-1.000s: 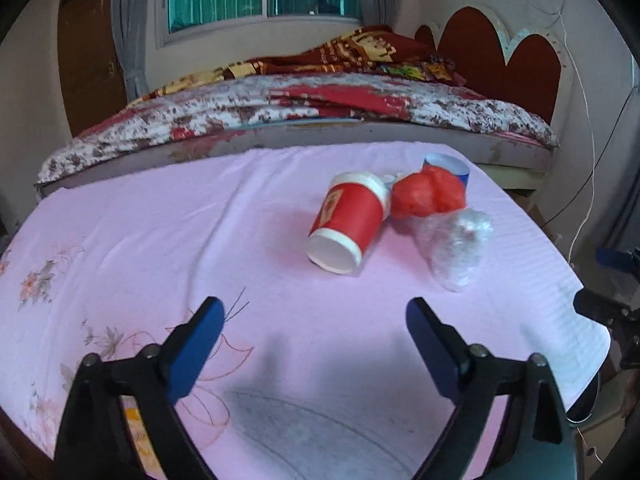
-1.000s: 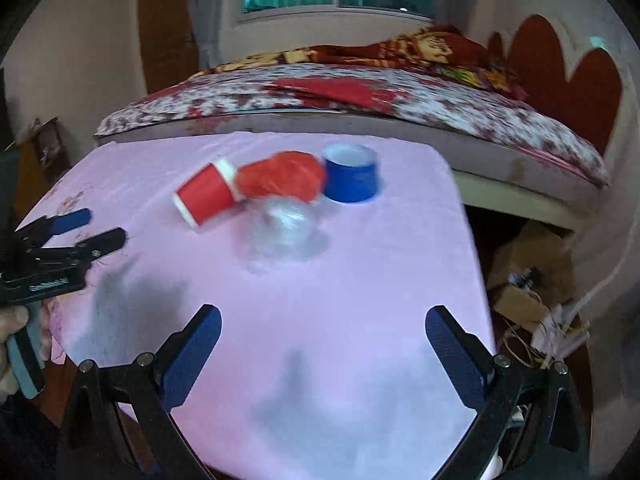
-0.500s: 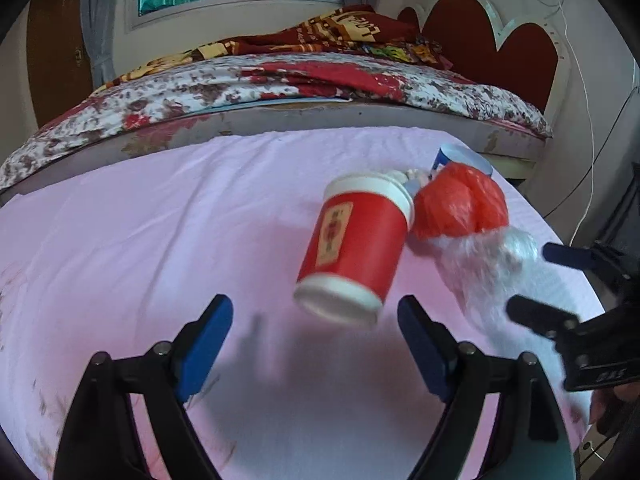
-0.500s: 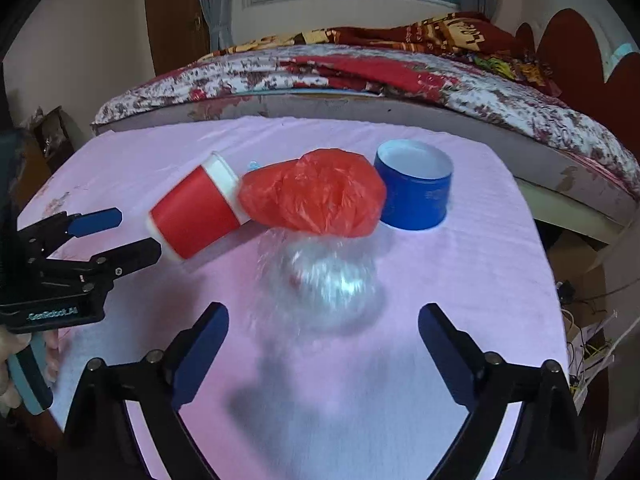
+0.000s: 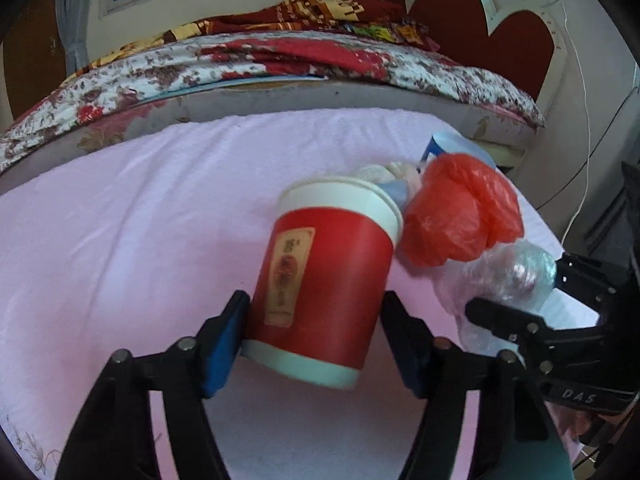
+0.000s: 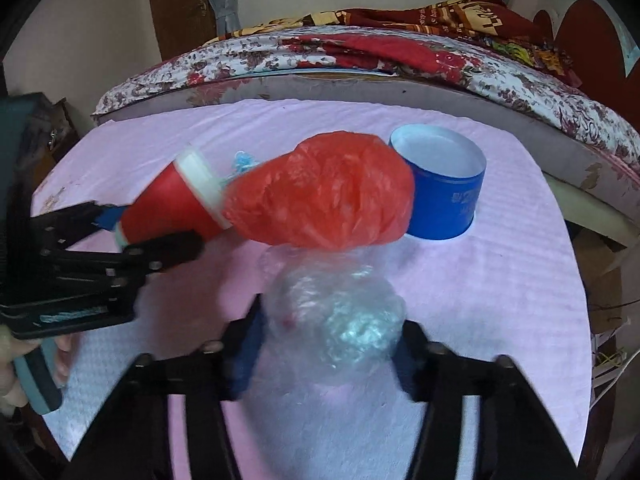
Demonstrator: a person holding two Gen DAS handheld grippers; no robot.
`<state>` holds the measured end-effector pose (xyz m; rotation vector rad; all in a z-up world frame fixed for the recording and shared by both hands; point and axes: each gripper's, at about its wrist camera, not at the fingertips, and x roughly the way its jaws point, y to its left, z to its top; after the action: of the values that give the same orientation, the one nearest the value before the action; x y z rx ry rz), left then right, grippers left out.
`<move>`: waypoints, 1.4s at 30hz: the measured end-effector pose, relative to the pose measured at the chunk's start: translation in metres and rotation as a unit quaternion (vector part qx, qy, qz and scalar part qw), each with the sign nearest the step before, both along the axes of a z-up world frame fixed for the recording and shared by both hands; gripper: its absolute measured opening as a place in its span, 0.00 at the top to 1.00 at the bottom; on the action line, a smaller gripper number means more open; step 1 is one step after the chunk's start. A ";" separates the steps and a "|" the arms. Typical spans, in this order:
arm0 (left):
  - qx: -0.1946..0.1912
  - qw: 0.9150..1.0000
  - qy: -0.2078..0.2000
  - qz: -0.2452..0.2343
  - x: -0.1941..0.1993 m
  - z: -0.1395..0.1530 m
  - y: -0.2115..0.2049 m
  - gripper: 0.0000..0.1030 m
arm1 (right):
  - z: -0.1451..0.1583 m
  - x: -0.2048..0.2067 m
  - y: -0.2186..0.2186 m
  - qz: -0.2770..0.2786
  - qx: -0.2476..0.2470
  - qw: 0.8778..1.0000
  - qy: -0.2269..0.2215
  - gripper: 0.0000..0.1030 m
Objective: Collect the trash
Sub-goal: 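Grasp the red paper cup with the left gripper while the right gripper grasps the clear plastic ball, then carry the red cup and plastic ball over the black bin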
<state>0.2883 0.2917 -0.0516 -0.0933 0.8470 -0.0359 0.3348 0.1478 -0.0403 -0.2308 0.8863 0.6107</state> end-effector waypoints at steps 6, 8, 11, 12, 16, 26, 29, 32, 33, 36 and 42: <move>0.020 1.000 -0.006 -0.002 -0.014 0.011 -0.012 0.39 | 0.004 -0.019 -0.011 0.004 0.006 1.000 0.001 0.51; 0.023 1.000 -0.008 -0.005 -0.024 0.013 -0.017 0.39 | 0.006 -0.027 -0.017 0.007 0.012 1.000 0.006 0.51; 0.025 1.000 -0.010 -0.003 -0.036 0.015 -0.022 0.40 | 0.008 -0.044 -0.025 0.011 0.008 1.000 0.005 0.51; 0.026 1.000 -0.011 0.000 -0.041 0.017 -0.022 0.40 | 0.009 -0.049 -0.027 0.012 0.009 1.000 0.006 0.51; 0.028 0.999 -0.018 0.006 -0.060 0.025 -0.020 0.41 | 0.014 -0.071 -0.038 0.014 0.006 1.000 0.001 0.51; 0.010 0.999 -0.046 0.004 -0.110 0.039 -0.042 0.42 | 0.048 -0.125 -0.100 -0.009 0.006 0.999 -0.040 0.51; 0.019 0.998 -0.060 -0.008 -0.124 0.043 -0.060 0.42 | 0.059 -0.139 -0.120 -0.018 0.011 0.998 -0.051 0.51; 0.023 0.997 -0.065 -0.020 -0.134 0.044 -0.078 0.42 | 0.068 -0.155 -0.144 -0.027 0.016 0.998 -0.062 0.51; 0.024 0.997 -0.066 -0.024 -0.136 0.044 -0.082 0.42 | 0.070 -0.159 -0.149 -0.030 0.017 0.997 -0.064 0.51; 0.028 0.997 -0.067 -0.035 -0.141 0.044 -0.101 0.42 | 0.075 -0.169 -0.168 -0.045 0.027 0.996 -0.070 0.51; 0.025 0.996 -0.067 -0.056 -0.152 0.045 -0.132 0.42 | 0.083 -0.186 -0.201 -0.065 0.038 0.994 -0.080 0.51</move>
<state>0.1362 0.1598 -0.0066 0.0032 0.7174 -0.1256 0.1486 -0.0532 0.0424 -0.1506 0.7167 0.4967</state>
